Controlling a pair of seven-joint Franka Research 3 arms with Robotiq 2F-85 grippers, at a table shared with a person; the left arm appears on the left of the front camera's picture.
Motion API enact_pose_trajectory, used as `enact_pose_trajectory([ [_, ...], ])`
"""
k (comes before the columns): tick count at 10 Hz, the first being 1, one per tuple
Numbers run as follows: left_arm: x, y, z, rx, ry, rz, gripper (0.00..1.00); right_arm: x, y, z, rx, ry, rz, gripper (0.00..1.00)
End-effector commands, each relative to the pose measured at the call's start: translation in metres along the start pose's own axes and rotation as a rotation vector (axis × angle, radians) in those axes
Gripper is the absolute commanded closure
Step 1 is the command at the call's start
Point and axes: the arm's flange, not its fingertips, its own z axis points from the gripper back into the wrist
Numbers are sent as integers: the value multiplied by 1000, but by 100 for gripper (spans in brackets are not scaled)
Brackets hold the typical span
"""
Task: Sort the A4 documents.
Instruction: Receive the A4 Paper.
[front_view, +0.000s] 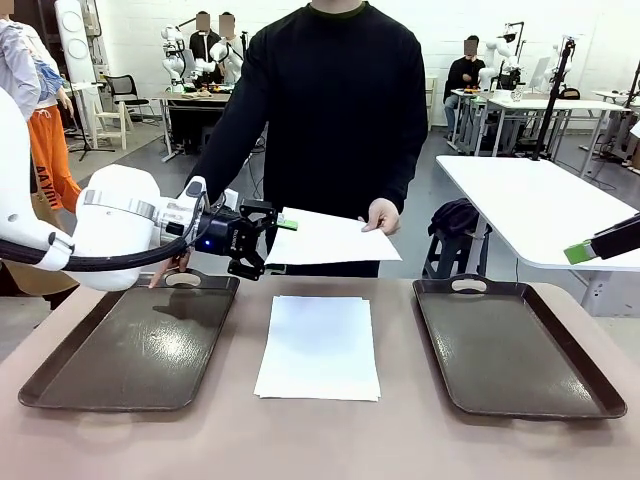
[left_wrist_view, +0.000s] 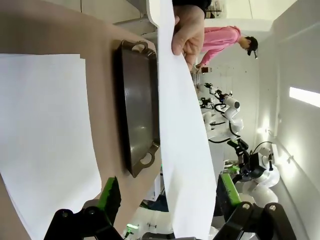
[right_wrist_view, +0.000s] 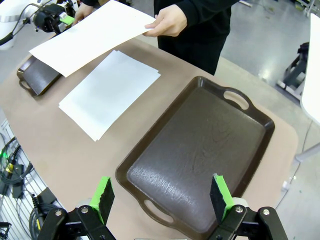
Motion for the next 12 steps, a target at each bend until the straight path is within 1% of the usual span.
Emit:
enact_pose_trajectory([
  [1, 13, -5, -7, -24, -11, 52, 0, 0, 0, -1, 1, 1, -7, 0],
  [2, 16, -4, -12, -40, -1, 72, 0, 0, 0, -1, 1, 1, -7, 0],
  [4, 18, -6, -13, -34, 9, 70, 0, 0, 0, -1, 1, 1, -7, 0],
  [5, 17, -6, -10, -51, 17, 53, 0, 0, 0, -1, 1, 1, -7, 0],
  [6, 17, -6, -8, -64, -9, 24, 18, 0, 0, -1, 1, 1, -7, 0],
  [7, 17, -7, -5, -78, -24, 15, 20, 0, 0, -1, 1, 1, -7, 0],
  [8, 17, -8, -3, -92, -32, 24, 38, 0, 0, -1, 1, 1, -7, 0],
  [9, 17, -8, -2, -65, -38, 11, 39, 0, 0, -1, 1, 1, -7, 0],
  [10, 16, -6, 0, -68, -38, 22, 58, 0, 0, -1, 1, 1, -7, 0],
  [11, 15, -3, 0, -86, -47, 41, 59, 0, 0, -1, 1, 1, -7, 0],
  [12, 16, -2, 0, -109, -52, 55, 78, 0, 0, -1, 1, 1, -7, 0],
])
